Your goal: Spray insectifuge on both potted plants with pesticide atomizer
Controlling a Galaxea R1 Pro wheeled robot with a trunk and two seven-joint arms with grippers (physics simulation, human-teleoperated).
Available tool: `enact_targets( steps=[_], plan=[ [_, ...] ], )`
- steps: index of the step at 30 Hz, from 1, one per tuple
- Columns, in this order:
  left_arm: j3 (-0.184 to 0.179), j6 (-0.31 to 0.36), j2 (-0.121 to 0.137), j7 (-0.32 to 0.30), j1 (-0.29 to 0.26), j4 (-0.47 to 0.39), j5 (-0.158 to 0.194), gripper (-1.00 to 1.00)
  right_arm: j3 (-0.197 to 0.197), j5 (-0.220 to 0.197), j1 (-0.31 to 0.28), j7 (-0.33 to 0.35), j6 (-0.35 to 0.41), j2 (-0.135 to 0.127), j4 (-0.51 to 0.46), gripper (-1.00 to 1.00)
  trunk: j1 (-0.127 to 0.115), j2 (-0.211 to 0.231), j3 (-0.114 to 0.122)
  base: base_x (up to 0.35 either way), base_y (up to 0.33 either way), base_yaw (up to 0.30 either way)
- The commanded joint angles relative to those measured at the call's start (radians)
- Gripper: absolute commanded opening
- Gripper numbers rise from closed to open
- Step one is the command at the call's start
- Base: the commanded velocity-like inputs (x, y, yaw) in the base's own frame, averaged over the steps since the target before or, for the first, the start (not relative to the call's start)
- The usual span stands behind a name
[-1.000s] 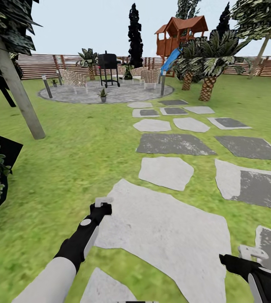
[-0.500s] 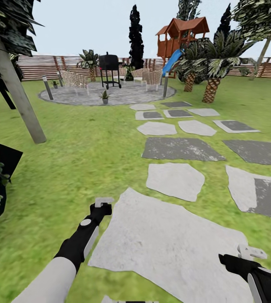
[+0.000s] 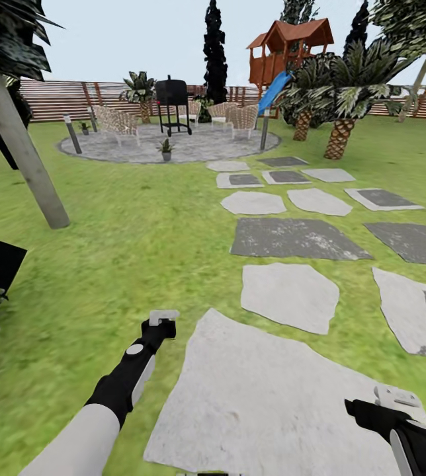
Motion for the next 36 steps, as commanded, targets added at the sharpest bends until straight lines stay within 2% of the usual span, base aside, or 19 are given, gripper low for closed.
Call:
enact_targets(
  steps=[1,36],
  plan=[
    [-0.001,0.001,0.000,0.000,0.000,-0.001,0.001,-1.00,0.000,0.000,0.000,0.002,0.005,0.000,-0.001,1.00,0.000,0.000,-0.001,0.335,0.076,0.000],
    [-0.001,0.002,0.000,0.000,0.000,-0.001,0.002,-1.00,0.006,0.002,0.000,0.002,0.005,0.000,-0.001,1.00,0.000,0.000,-0.001,0.336,0.073,0.000]
  ],
)
